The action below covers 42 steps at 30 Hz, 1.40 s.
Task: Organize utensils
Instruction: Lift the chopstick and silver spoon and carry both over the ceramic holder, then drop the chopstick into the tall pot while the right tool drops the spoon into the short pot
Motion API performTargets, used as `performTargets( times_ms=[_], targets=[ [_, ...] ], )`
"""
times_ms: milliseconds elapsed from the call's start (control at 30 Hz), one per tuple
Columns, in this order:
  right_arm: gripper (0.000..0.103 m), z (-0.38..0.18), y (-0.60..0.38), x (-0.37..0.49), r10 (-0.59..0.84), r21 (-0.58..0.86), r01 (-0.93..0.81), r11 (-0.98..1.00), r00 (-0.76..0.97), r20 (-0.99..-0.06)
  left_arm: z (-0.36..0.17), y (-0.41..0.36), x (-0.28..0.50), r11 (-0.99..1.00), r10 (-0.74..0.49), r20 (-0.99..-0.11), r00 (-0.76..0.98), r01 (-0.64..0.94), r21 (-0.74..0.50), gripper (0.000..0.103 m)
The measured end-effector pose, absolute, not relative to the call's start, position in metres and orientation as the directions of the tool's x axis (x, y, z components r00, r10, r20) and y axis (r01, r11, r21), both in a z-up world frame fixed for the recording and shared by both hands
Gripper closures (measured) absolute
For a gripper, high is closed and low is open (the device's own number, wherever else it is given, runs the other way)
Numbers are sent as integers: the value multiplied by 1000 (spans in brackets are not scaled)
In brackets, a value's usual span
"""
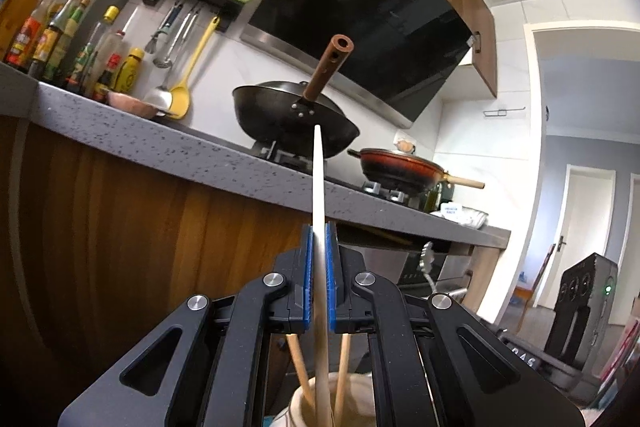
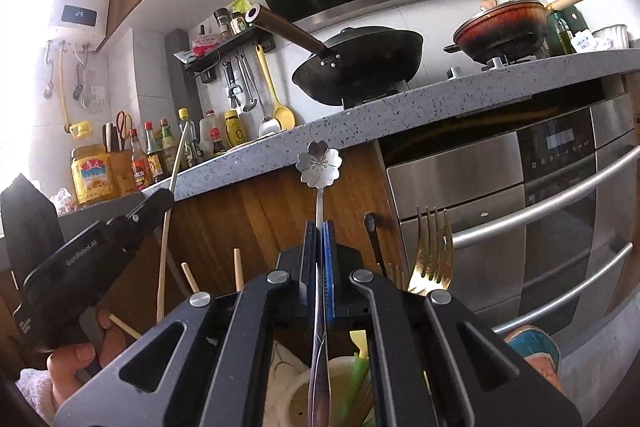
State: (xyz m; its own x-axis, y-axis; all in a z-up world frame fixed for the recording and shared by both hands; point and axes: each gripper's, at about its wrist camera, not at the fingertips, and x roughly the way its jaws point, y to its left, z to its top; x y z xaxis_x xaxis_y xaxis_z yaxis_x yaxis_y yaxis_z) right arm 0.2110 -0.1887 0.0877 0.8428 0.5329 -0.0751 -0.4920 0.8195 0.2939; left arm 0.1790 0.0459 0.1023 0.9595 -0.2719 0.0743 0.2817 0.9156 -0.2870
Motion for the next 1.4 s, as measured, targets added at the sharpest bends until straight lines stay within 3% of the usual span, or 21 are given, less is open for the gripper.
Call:
performTargets(
  times_ms=[533,867,1400],
  targets=[
    [100,72,-178,218,521,256,-487,835,849,-84,86,40,182,904,-334,65,940,339,-261,97],
    [100,65,-183,197,530,214,-501,838,842,-104,83,43,162,923,-343,31,939,343,-178,97],
    [101,43,-190,177,565,235,-518,823,788,-245,67,42,145,928,-367,-88,926,357,-108,96]
  ],
)
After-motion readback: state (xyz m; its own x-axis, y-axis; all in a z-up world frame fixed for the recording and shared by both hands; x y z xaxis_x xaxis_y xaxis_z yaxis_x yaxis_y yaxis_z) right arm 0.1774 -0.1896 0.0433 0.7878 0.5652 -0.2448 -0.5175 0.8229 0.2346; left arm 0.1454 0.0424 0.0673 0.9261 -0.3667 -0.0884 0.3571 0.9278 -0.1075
